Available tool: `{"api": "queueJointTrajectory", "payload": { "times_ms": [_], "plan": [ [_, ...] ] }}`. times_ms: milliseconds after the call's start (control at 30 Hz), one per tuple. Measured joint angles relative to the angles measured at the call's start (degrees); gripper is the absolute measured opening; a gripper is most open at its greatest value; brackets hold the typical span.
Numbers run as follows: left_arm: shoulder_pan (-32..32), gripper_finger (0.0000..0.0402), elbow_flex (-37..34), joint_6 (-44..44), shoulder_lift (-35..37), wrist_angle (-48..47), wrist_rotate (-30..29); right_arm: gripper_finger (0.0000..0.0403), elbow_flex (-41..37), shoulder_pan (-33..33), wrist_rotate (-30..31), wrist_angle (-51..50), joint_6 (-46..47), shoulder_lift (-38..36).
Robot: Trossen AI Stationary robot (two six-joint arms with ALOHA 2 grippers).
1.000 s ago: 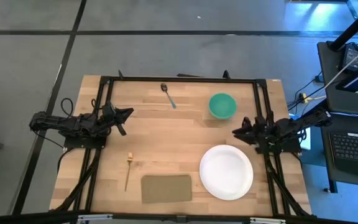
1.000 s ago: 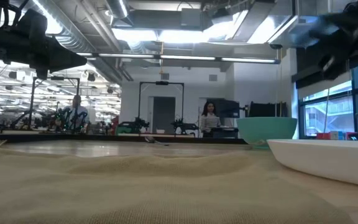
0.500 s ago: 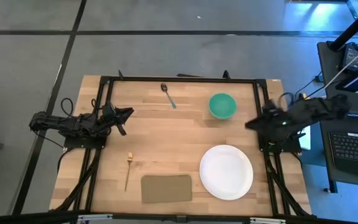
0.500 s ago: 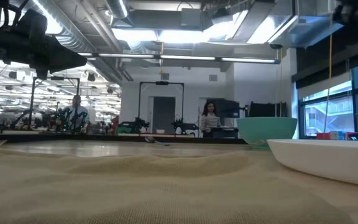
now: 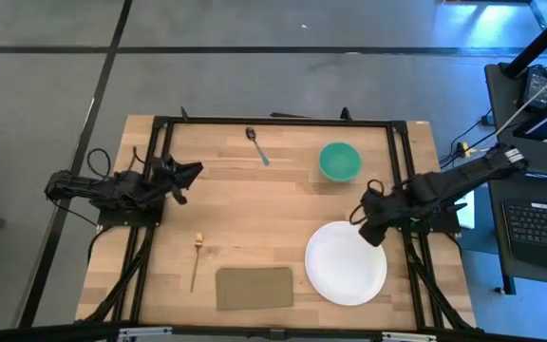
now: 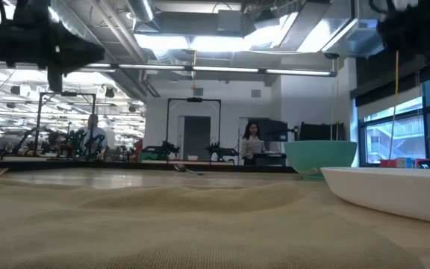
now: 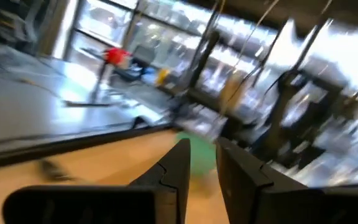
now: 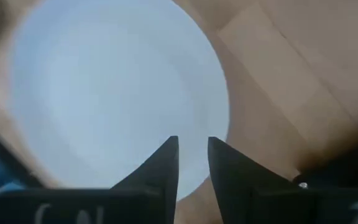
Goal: Set table place
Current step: Put the white plate at the center of the table
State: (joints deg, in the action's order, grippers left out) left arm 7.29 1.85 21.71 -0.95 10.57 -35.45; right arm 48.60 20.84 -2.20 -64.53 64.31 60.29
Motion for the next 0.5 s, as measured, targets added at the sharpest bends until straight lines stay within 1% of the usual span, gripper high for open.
{"api": "queueJointTrajectory", "payload": {
  "times_ms": [100, 167, 233, 300, 400, 500],
  "plan": [
    [0.0, 0.0068, 0.0, 3.2, 0.0, 2.2, 6.1, 0.0088, -2.6, -0.7, -0.2, 3.3, 0.0, 2.0],
    [0.0, 0.0063, 0.0, 5.2, 0.0, 2.4, 11.0, 0.0088, -4.5, -1.7, -1.8, 5.3, -0.2, 3.0],
    [0.0, 0.0059, 0.0, 8.0, -0.1, 2.2, 14.4, 0.0088, -6.3, -2.6, -2.7, 5.5, -1.0, 4.0],
    [0.0, 0.0054, 0.0, 11.4, -0.1, 2.3, 15.8, 0.0088, -8.1, -3.1, -2.9, 5.7, -1.6, 4.8],
    [0.0, 0.0048, 0.0, 15.7, -0.1, 2.4, 15.7, 0.0088, -10.8, -4.0, -3.0, 5.6, -1.6, 5.4],
    [0.0, 0.0043, 0.0, 17.1, -0.1, 2.5, 15.2, 0.0088, -13.1, -4.7, -2.9, 6.1, -1.8, 5.3]
  ]
}}
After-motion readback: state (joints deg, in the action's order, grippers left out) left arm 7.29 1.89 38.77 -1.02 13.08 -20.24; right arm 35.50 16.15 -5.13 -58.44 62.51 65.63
